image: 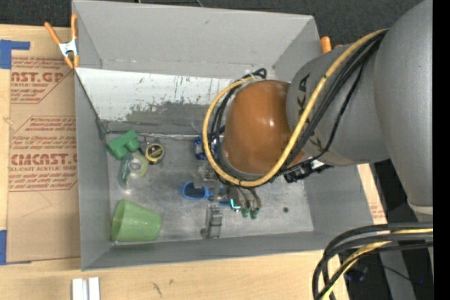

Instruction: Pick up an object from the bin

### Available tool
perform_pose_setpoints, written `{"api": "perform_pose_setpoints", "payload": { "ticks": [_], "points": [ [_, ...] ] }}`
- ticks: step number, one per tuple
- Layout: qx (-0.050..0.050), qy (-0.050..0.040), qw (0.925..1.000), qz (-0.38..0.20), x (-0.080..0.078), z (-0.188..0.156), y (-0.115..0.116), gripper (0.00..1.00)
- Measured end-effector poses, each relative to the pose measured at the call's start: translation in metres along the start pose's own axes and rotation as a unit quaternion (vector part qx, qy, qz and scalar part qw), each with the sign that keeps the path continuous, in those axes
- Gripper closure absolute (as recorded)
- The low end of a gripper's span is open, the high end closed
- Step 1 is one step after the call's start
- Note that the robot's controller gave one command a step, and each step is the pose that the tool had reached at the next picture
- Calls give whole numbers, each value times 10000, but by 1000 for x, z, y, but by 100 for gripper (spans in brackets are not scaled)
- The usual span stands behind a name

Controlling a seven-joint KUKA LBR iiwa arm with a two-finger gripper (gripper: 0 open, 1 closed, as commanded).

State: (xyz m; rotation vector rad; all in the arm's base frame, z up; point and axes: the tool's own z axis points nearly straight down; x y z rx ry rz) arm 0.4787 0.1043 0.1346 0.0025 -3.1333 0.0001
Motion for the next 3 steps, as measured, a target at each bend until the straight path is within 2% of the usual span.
{"api": "perform_pose_setpoints", "payload": {
  "ticks": [1,2,3],
  "points": [
    [2,-37,9995,301,-54,69,-34,0],
    [-8,-39,9996,285,-54,65,-31,100],
    [-8,-87,9999,-83,-49,-78,-12,100]
  ]
}}
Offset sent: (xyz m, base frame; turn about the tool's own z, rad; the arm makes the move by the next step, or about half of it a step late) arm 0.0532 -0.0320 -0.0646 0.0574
